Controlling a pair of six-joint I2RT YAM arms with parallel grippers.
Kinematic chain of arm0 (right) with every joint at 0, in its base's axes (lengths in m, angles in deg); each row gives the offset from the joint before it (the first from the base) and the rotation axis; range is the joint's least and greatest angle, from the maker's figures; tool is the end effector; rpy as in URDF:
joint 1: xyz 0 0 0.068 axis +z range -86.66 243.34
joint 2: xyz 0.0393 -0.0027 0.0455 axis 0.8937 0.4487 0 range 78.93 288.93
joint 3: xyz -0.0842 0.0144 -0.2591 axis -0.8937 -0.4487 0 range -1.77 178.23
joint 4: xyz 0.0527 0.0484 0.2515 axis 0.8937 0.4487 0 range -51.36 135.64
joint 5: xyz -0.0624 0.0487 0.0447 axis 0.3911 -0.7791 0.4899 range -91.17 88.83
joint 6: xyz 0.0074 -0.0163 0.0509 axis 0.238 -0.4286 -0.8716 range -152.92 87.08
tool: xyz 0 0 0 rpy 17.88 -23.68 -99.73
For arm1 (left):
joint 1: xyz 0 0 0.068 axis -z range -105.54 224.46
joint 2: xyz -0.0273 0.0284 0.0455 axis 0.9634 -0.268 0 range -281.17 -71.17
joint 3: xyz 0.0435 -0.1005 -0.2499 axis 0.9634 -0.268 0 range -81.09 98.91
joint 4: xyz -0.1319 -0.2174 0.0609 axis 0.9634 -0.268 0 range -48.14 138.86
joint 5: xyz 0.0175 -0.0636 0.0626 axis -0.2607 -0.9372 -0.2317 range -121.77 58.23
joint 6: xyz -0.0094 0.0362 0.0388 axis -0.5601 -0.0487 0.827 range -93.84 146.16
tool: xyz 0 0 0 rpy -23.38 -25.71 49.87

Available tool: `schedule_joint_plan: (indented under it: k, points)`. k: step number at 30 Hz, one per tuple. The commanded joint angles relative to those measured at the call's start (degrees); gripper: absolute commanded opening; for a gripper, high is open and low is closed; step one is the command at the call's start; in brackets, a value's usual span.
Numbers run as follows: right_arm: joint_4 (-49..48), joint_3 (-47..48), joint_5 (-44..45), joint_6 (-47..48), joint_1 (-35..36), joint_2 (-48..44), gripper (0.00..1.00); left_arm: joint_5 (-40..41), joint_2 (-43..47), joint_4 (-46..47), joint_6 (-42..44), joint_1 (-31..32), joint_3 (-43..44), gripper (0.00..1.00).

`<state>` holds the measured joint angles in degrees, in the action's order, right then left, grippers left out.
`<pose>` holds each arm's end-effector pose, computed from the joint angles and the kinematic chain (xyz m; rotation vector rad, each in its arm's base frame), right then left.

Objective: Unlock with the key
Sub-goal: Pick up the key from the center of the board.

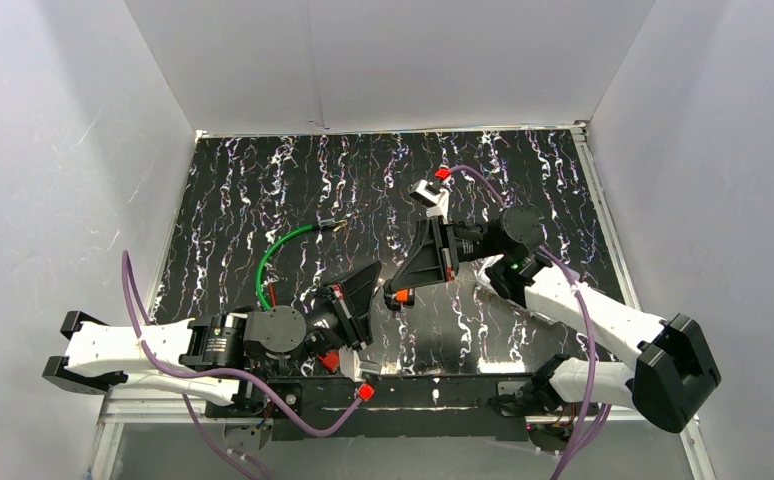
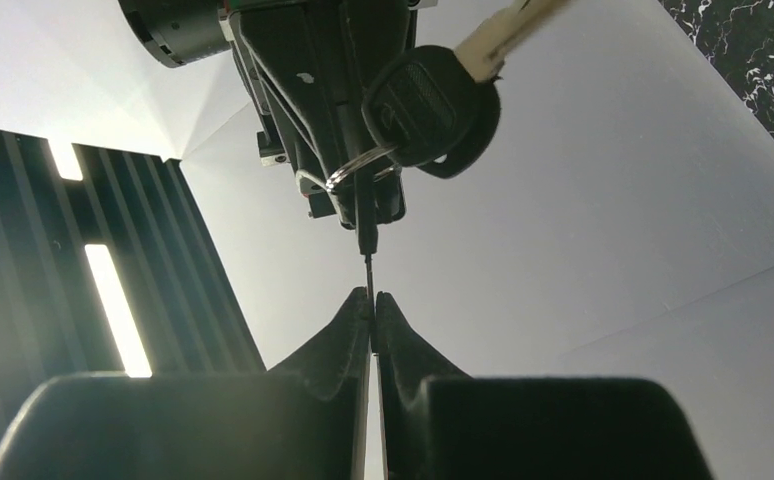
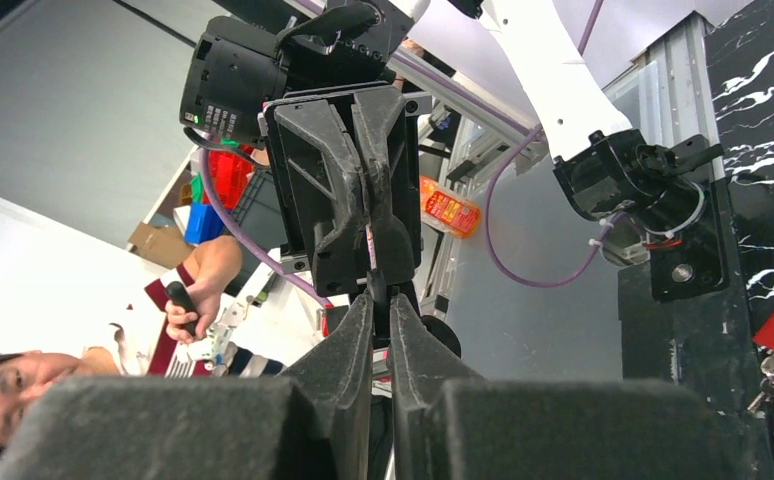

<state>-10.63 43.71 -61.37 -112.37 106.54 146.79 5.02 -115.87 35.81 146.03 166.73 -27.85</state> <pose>0.1623 0.1949 0.3616 -0.7736 1.6428 2.2536 0.0146 -0.1686 0.3869 1.7108 0.0303 0.8888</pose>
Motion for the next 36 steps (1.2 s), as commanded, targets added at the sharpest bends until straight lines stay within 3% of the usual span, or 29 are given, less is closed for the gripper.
schedule_joint_plan:
  k: [1, 11, 19, 23, 25, 27, 28, 30, 31, 36]
  points:
    - [-12.3, 0.3, 0.5, -6.3, 0.5, 1.4, 0.16, 1.3, -0.3, -0.6, 15.4, 0.2, 0.7, 0.00]
    - [-12.0, 1.2, -0.1, -6.0, 1.2, 2.1, 0.23, 1.8, -0.4, -0.7, 14.6, 0.1, 0.7, 0.00]
    - [-11.7, 1.1, -0.3, -6.0, 1.3, 2.5, 0.01, 2.2, -0.1, -0.8, 14.3, 0.1, 0.7, 0.00]
    - [-11.7, 1.2, -0.5, -5.7, 1.2, 1.7, 0.01, 2.1, -0.1, -0.3, 13.1, 0.2, 0.1, 0.01]
    - [-7.5, 0.8, -0.5, -3.4, 0.9, -0.1, 0.01, 1.9, 0.0, 0.9, 12.5, 0.2, -0.4, 0.10]
    - [0.1, -0.1, 0.0, 1.0, 0.3, -3.1, 0.01, 2.0, -0.1, 1.7, 11.2, 0.2, -0.3, 0.27]
    - [4.5, -0.6, 0.3, 3.5, -0.2, -5.0, 0.01, 1.9, -0.2, 2.2, 10.3, 0.2, -0.2, 0.40]
    - [12.6, -1.5, 0.6, 8.1, -1.3, -8.7, 0.01, 1.7, -0.1, 2.7, 8.4, 0.2, 0.1, 0.81]
    - [16.7, -1.9, 0.6, 10.2, -2.0, -10.6, 0.01, 1.8, -0.1, 2.8, 7.1, 0.2, 0.3, 0.96]
    - [35.5, -3.7, 0.1, 19.2, -6.2, -19.6, 0.01, 5.2, 0.6, -0.4, -3.6, 0.2, 1.5, 0.98]
